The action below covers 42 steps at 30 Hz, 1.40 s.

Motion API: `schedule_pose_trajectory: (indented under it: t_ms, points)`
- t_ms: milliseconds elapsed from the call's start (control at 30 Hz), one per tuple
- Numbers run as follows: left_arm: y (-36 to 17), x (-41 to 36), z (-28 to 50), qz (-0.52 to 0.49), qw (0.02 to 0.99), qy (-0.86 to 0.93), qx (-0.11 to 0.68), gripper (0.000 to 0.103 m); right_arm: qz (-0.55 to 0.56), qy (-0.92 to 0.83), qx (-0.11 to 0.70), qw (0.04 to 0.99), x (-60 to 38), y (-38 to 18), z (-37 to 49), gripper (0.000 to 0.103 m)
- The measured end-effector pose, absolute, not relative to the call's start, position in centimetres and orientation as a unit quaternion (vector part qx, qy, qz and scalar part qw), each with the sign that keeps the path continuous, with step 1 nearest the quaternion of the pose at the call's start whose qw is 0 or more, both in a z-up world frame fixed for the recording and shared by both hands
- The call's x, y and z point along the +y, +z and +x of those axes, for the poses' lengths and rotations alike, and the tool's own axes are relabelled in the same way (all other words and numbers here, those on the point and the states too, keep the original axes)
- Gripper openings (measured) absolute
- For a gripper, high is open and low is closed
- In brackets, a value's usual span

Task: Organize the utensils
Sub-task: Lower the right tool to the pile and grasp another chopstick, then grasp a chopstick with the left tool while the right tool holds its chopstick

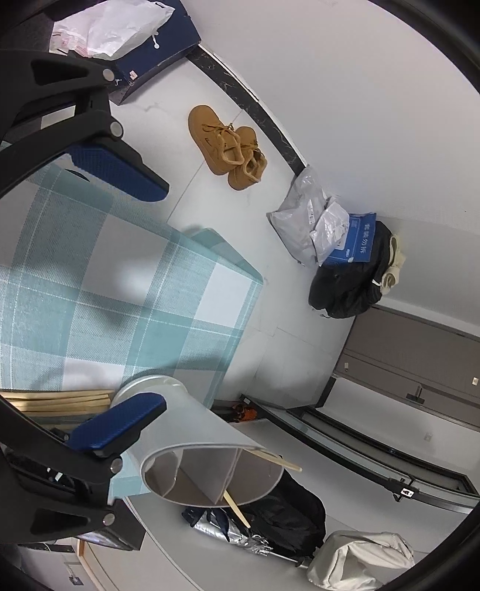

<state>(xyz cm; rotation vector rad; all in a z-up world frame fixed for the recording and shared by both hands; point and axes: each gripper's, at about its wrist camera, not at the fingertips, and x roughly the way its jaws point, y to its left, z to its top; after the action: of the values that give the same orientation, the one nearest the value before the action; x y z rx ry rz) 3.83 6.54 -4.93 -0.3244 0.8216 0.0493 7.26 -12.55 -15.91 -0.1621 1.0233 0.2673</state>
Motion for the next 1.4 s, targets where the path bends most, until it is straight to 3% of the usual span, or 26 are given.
schedule_pose_trajectory:
  t_ms: [333,567,733,1033,1400]
  points:
    - [-6.5,4.9,3.9,-0.146,0.885,-0.004,0.443,0.102,0.037,0.128,0.475,0.87,-16.7,-13.4,6.6,0.004]
    - [-7.9,0.8,2.7,-0.077,0.871,-0.066,0.48,0.102,0.115,0.135,0.441,0.88,-19.7,-10.8,5.8,0.004]
    - [-9.5,-1.6,1.9,-0.021,0.852,-0.093,0.515,0.102,0.144,0.135,0.414,0.889,-20.9,-9.0,4.8,0.004]
    - [-12.1,-1.4,2.3,-0.013,0.815,-0.076,0.574,0.102,0.18,0.115,0.392,0.895,-24.2,-8.0,4.3,0.004]
    - [-12.1,-1.7,2.5,0.012,0.814,-0.071,0.576,0.102,0.19,0.105,0.376,0.901,-25.8,-7.3,3.7,0.004]
